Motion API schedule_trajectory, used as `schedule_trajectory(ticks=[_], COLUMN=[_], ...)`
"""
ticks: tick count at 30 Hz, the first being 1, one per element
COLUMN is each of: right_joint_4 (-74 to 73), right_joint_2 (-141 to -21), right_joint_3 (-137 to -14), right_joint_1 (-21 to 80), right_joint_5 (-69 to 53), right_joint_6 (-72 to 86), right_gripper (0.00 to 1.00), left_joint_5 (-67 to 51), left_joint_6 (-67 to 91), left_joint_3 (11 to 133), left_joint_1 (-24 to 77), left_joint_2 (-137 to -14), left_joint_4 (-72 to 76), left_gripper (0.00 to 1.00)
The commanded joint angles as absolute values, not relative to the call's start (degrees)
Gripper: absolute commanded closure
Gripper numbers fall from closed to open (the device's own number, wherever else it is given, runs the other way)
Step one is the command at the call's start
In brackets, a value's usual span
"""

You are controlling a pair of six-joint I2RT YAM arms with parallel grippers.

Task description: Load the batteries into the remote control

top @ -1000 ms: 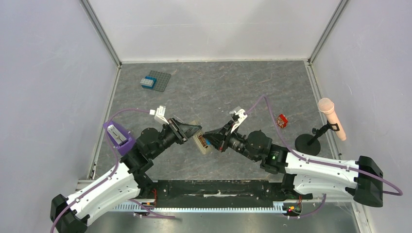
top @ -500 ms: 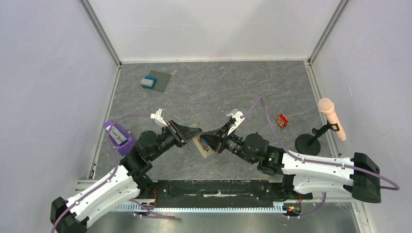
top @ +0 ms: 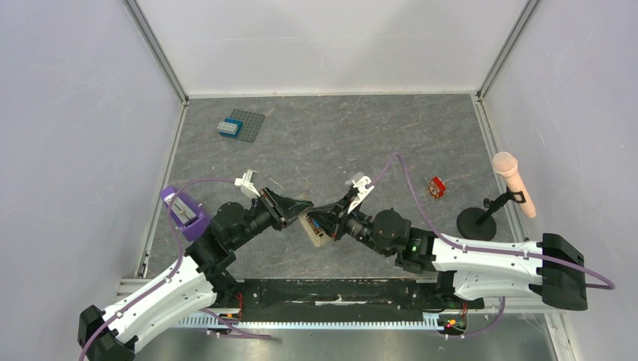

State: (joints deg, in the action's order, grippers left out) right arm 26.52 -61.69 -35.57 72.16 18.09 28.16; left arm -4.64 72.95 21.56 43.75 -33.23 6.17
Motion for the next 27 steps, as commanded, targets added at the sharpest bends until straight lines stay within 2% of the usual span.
schedule_trajectory(ticks=[1, 16, 27], right_joint_4=[29.7, 29.2, 26.9], right_joint_2=[-61.4, -61.1, -61.4], right_joint_3=[-35.2, -33.5, -34.4], right_joint_1=[72.6, 73.1, 73.1], right_joint_5=[19.6, 19.5, 20.1], right_joint_6=[26.9, 26.8, 27.9], right_gripper=[0.88, 0.87, 0.78], left_joint_5=[-4.4, -3.4, -2.9], left_joint_6=[77.0, 76.2, 75.9], left_joint_3=[23.5, 23.2, 23.5], left_joint_1=[43.7, 43.7, 43.7], left_joint_2=[-32.1, -31.3, -31.3], left_joint_4=[7.5, 6.9, 6.2], left_gripper=[0.98, 0.98, 0.98])
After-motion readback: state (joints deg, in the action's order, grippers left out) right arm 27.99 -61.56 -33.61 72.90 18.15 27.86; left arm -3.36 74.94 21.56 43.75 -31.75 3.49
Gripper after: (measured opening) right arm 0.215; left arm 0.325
